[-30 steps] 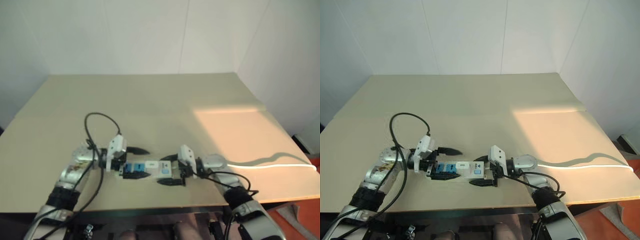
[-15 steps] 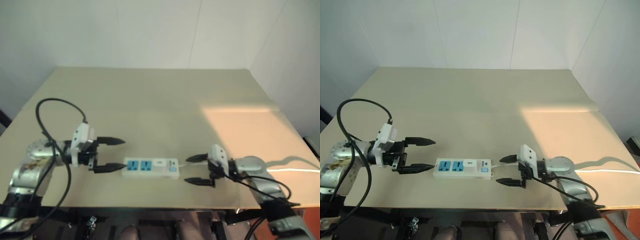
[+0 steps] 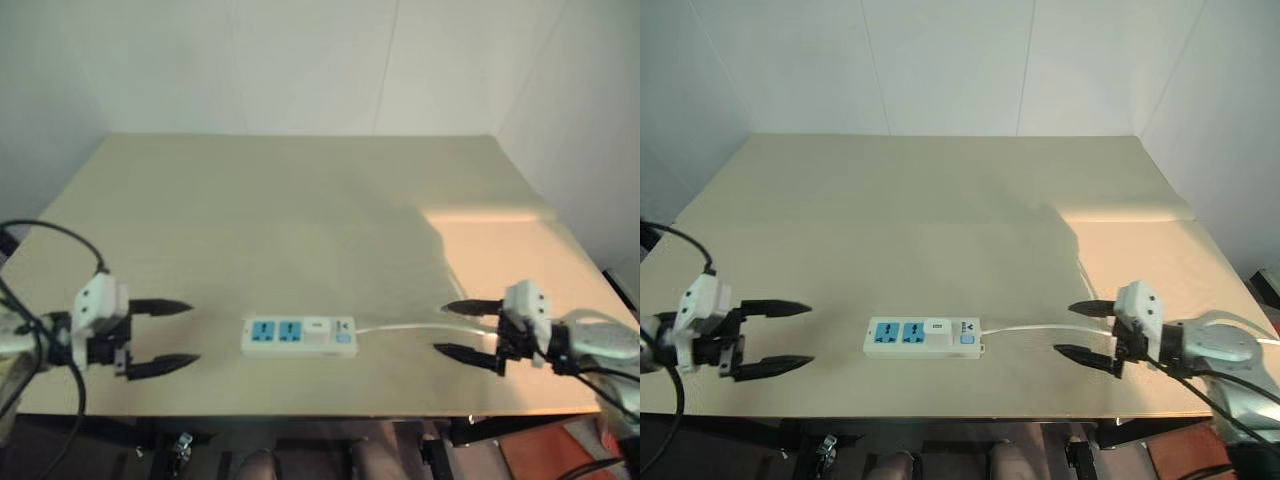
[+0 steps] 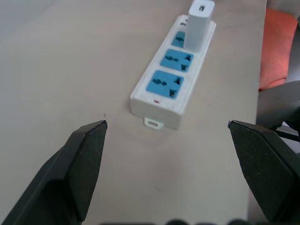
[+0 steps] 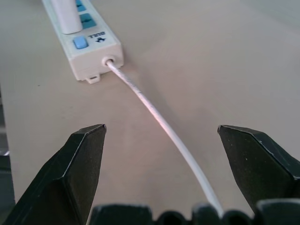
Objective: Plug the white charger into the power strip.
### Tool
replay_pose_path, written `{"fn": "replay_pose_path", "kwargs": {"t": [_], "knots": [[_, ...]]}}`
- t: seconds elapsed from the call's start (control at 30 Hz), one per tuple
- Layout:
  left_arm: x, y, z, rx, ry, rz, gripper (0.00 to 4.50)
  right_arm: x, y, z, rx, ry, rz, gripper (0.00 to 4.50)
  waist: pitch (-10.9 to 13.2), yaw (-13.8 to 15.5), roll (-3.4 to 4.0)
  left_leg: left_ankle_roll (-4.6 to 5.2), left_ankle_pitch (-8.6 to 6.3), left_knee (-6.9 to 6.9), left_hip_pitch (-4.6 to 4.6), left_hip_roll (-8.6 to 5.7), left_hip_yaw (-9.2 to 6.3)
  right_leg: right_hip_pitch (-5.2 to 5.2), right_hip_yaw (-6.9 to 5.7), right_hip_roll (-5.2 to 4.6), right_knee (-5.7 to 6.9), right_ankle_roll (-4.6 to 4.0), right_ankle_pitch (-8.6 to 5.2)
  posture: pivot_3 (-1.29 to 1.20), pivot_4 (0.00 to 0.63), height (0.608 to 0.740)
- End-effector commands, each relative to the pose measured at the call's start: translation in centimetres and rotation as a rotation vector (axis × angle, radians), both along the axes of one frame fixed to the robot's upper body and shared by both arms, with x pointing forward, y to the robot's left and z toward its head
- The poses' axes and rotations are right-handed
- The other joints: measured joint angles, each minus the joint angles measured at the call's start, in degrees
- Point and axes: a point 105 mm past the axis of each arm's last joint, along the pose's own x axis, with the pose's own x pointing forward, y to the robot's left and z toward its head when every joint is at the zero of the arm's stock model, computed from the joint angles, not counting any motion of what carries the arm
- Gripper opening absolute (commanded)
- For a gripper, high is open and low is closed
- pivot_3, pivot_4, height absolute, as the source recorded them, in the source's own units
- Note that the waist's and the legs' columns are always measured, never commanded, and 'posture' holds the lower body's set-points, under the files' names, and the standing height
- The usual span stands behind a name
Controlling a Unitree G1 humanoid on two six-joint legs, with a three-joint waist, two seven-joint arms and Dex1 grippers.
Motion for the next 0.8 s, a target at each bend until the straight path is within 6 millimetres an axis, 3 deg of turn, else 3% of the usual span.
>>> {"fn": "replay_pose_path", "kwargs": {"t": [0.03,0.2,0.8], "knots": [[-0.8,0.5,1.1,0.039,-0.033,0.013,4.50,-0.6,-0.6,1.7,0.005,-0.048,-0.018,4.46,0.0,0.1,0.00,0.00,0.00,0.00,0.03,0.00,0.01,0.02,0.00,0.00,0.00,-0.01,0.00,0.00,0.150,0.740],[-1.4,1.3,0.8,0.054,-0.020,0.029,4.50,-0.8,-1.1,1.8,0.004,-0.034,-0.035,4.46,0.0,0.2,0.00,0.00,0.00,0.00,0.02,0.02,0.06,0.01,0.01,0.01,0.00,-0.01,-0.01,0.00,0.150,0.740],[-0.6,0.2,0.8,0.012,-0.040,-0.014,4.50,-0.6,-0.7,1.8,-0.004,-0.029,-0.028,4.46,0.0,0.5,0.00,0.00,0.00,0.01,0.04,0.03,0.14,0.01,0.03,0.01,0.02,-0.02,0.02,0.00,0.150,0.740]]}}
